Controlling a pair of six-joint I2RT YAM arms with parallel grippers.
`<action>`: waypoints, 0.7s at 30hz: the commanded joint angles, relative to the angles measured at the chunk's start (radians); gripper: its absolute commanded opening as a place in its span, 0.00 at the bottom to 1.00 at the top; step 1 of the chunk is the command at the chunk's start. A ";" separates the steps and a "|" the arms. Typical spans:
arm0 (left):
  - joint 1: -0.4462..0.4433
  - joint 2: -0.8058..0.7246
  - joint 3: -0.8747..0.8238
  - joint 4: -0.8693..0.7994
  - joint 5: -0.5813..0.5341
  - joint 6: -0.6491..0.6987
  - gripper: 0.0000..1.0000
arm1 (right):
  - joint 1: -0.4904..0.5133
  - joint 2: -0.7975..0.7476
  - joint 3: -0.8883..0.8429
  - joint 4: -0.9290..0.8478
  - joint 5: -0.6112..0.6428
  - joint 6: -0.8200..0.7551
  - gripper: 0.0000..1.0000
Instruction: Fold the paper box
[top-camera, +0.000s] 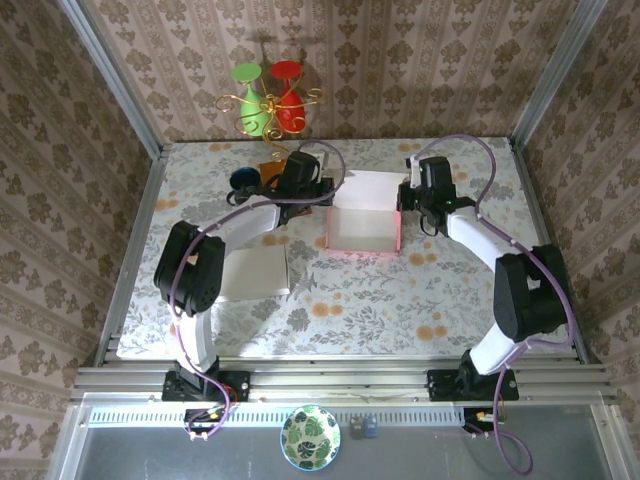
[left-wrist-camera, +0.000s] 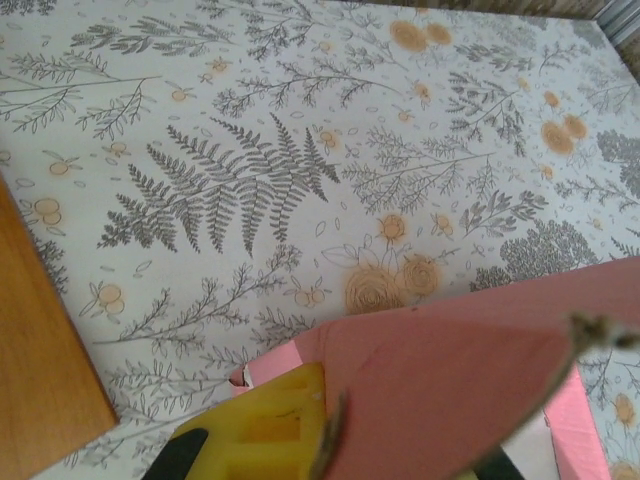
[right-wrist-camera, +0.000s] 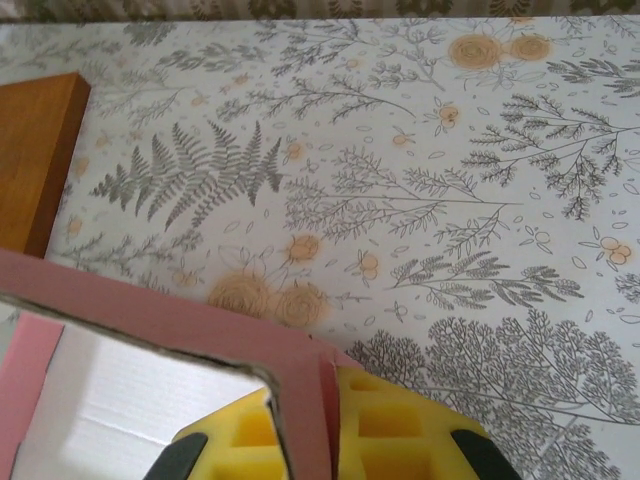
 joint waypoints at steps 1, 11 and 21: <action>-0.012 0.031 -0.042 0.227 0.109 -0.008 0.00 | 0.015 0.030 0.009 0.119 -0.022 0.064 0.00; -0.005 0.051 -0.120 0.361 0.176 -0.006 0.00 | 0.012 0.034 -0.090 0.255 -0.013 0.099 0.00; -0.015 0.065 -0.201 0.470 0.187 -0.023 0.00 | 0.010 0.007 -0.248 0.369 -0.014 0.080 0.00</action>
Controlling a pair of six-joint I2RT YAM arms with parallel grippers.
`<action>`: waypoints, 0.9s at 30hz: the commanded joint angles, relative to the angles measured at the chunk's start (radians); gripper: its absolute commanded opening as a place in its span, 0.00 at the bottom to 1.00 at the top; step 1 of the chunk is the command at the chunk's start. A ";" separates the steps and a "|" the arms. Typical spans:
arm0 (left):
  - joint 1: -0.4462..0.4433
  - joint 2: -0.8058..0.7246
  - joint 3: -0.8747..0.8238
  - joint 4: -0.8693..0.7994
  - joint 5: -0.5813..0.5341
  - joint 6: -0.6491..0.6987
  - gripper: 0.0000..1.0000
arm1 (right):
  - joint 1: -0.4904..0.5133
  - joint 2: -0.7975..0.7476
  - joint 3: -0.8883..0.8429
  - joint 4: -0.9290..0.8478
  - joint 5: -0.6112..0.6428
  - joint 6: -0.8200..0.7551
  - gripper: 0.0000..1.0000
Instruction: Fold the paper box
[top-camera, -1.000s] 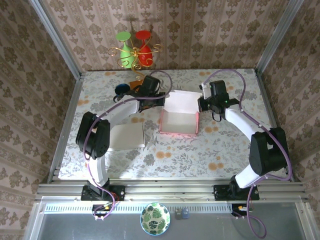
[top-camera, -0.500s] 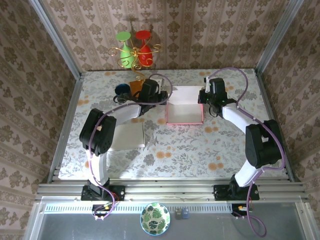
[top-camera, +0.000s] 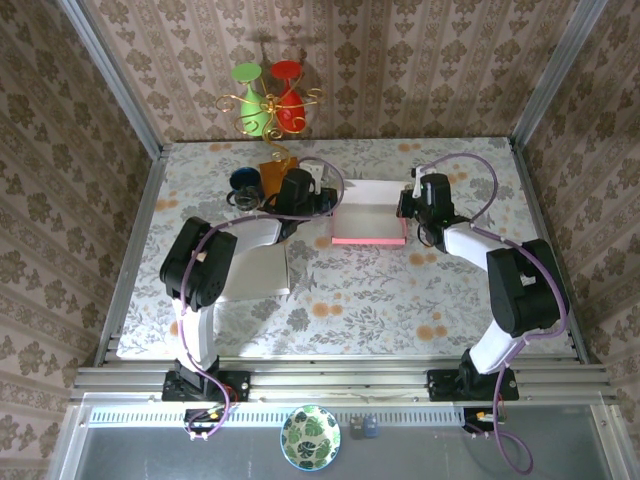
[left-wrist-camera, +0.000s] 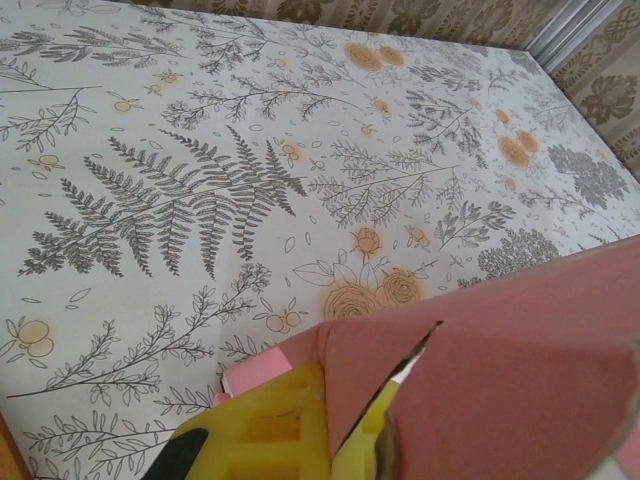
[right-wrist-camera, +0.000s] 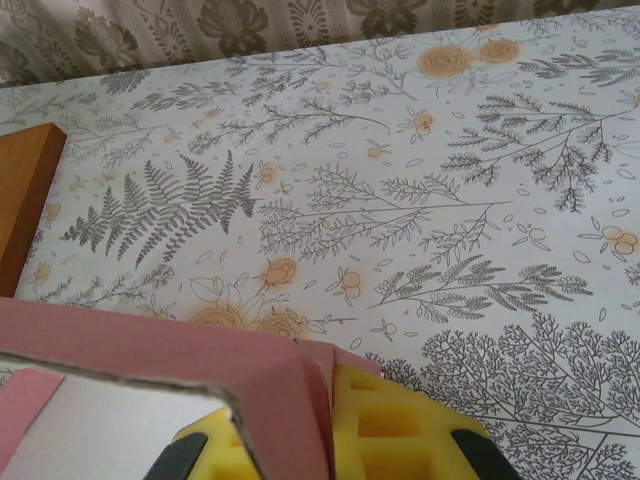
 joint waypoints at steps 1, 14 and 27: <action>-0.027 0.016 -0.027 0.104 0.094 -0.023 0.00 | 0.016 -0.014 -0.054 0.039 -0.050 0.002 0.00; -0.048 -0.016 -0.116 0.088 0.039 -0.003 0.00 | 0.015 -0.032 0.035 -0.208 -0.061 0.065 0.08; -0.134 -0.065 -0.162 0.034 -0.252 0.039 0.00 | 0.018 -0.269 0.047 -0.609 -0.098 0.535 0.49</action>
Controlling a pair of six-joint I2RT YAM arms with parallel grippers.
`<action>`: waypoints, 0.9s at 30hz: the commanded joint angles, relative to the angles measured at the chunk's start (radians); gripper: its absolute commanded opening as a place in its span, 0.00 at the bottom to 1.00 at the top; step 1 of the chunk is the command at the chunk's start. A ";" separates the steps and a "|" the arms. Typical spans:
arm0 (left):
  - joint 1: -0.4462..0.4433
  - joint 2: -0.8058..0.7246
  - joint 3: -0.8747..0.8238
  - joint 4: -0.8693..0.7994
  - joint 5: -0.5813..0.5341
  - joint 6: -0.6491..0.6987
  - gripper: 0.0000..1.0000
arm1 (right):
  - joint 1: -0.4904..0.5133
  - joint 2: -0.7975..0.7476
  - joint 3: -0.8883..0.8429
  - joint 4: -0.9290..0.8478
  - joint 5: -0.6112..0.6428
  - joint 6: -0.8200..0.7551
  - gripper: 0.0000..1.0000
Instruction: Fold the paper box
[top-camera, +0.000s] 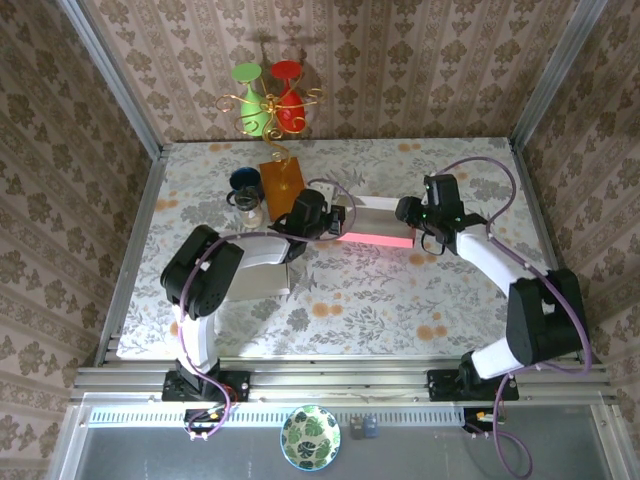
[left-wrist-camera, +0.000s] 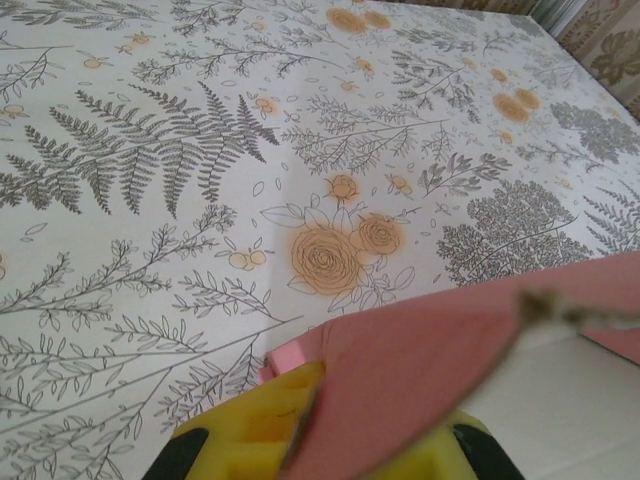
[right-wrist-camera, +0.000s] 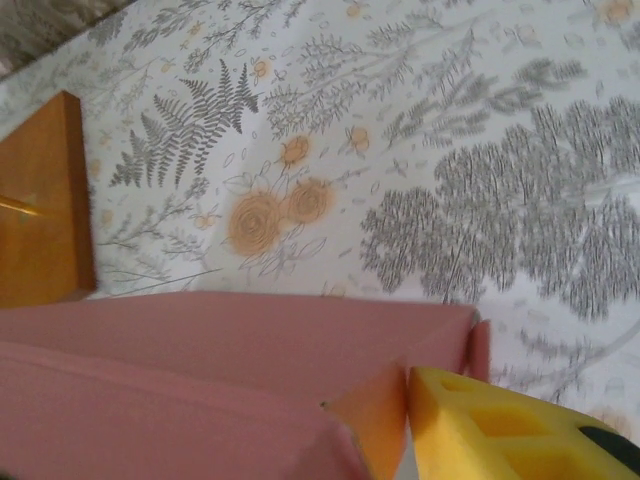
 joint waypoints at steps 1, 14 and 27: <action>-0.022 -0.020 -0.021 -0.062 -0.089 0.020 0.00 | 0.010 -0.092 -0.001 -0.163 -0.023 0.226 0.50; -0.066 -0.026 -0.022 -0.062 -0.162 0.046 0.00 | 0.074 -0.243 -0.002 -0.123 0.054 1.008 0.57; -0.094 -0.029 -0.034 -0.058 -0.213 0.057 0.00 | 0.149 0.036 0.220 -0.169 0.083 1.278 0.51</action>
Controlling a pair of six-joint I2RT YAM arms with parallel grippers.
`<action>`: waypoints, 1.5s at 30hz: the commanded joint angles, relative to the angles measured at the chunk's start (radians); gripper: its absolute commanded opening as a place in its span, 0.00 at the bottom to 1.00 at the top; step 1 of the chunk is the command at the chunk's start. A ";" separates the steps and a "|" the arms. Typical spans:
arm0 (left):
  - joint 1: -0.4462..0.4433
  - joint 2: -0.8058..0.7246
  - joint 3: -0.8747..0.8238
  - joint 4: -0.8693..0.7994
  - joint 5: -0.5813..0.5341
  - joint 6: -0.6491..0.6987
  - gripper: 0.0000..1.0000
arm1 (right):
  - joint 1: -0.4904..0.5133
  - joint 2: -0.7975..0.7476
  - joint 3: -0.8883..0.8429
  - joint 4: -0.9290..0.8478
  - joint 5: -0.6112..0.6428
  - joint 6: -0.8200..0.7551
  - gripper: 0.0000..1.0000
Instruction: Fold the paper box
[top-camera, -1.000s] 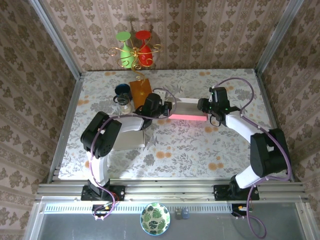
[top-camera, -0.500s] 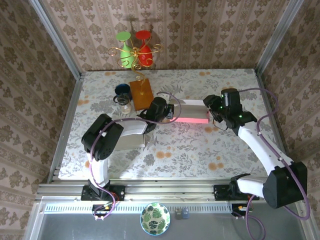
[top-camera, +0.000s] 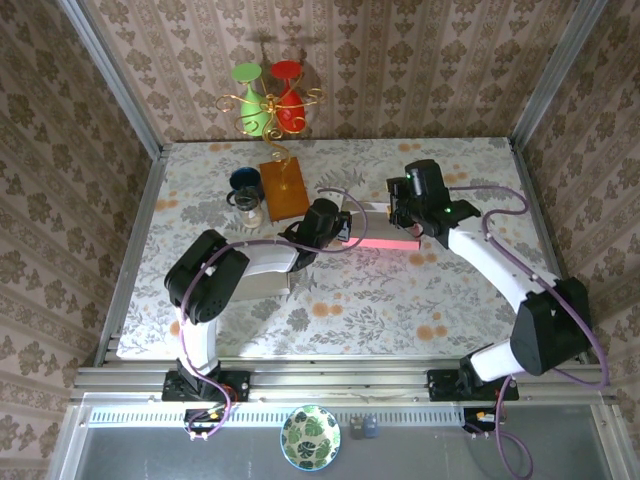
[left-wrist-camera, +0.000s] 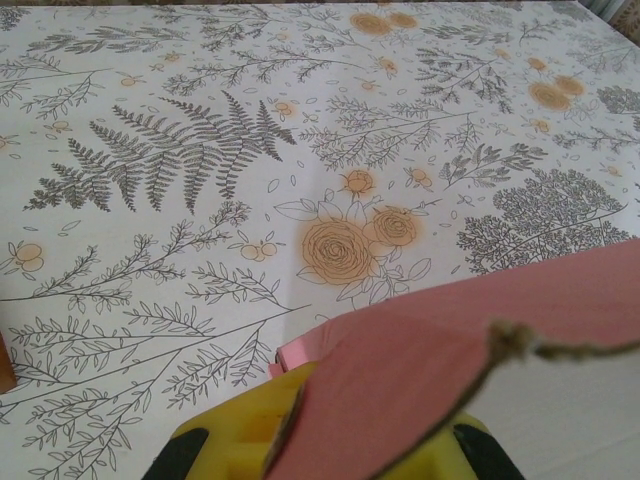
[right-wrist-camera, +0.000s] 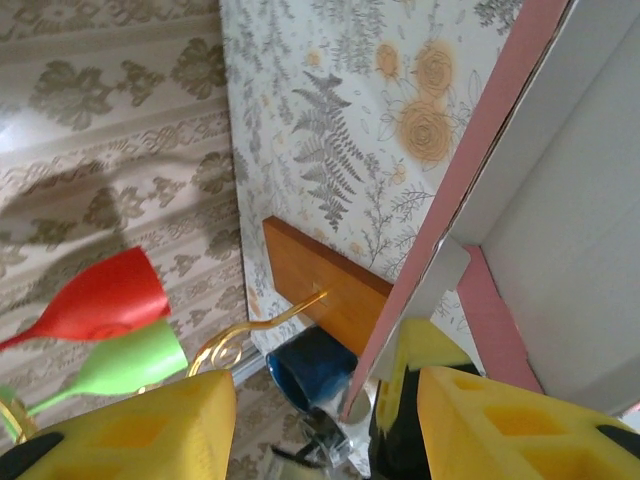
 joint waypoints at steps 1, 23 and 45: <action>-0.007 -0.023 -0.027 -0.050 -0.020 0.014 0.00 | 0.000 0.044 0.042 -0.061 0.004 0.085 0.51; -0.008 -0.037 -0.021 -0.050 0.001 0.034 0.05 | -0.012 0.097 -0.001 -0.021 -0.029 0.137 0.00; -0.013 -0.473 -0.227 -0.259 0.221 -0.101 0.41 | -0.016 0.062 -0.153 0.093 -0.068 0.101 0.00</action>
